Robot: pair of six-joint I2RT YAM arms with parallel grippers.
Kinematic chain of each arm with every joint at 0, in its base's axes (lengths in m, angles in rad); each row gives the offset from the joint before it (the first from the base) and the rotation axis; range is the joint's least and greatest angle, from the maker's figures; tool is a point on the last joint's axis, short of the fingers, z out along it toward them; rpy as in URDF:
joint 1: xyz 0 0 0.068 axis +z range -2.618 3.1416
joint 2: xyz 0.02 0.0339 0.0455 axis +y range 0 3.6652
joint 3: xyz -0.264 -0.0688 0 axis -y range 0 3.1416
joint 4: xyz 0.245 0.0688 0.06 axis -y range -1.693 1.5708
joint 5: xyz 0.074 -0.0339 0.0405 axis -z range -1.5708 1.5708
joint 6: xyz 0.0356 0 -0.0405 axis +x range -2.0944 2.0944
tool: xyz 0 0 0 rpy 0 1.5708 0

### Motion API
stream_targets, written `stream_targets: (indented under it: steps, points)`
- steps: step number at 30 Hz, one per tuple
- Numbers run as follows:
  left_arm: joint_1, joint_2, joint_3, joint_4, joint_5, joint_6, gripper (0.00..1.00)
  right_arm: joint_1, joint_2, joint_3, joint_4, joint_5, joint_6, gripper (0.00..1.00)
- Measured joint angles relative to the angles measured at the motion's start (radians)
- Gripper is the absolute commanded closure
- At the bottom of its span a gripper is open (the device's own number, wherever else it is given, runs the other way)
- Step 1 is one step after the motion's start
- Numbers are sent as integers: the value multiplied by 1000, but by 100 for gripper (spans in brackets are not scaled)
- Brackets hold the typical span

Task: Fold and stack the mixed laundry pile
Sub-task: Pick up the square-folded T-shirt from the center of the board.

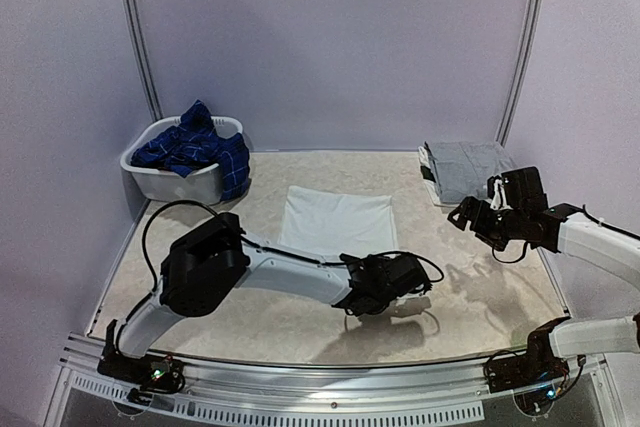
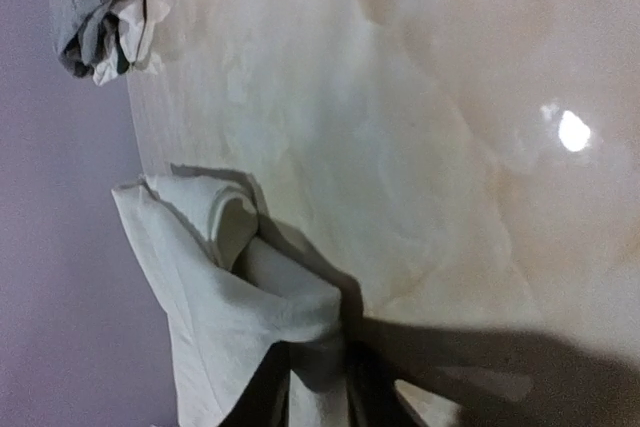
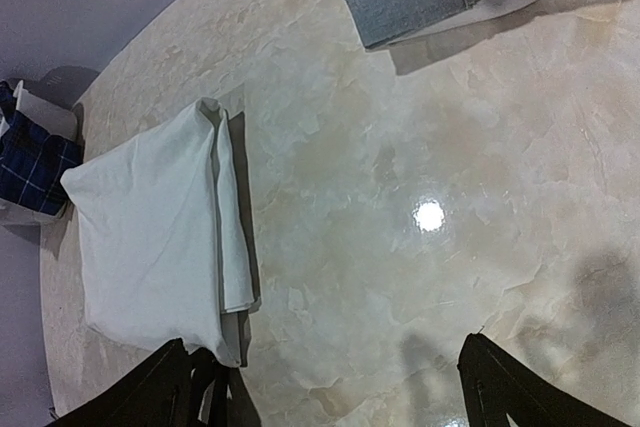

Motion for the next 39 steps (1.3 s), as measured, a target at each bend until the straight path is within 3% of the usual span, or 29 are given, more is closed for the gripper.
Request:
stream_targets:
  steps: [4,11,20,34,39]
  points:
    - [5,21,4,26,-10,17,100,0,13,0,1,-7,-7,6]
    - [10,18,-19,72,3,11,100,0,53,0,20,-43,-10,5]
    - [39,-148,-182,113,122,-99,100,-1,121,9,120,-160,14,1]
    - [63,-308,-312,178,219,-224,100,97,433,104,376,-269,160,1]
    - [63,-337,-346,192,238,-246,100,113,528,131,466,-293,226,6]
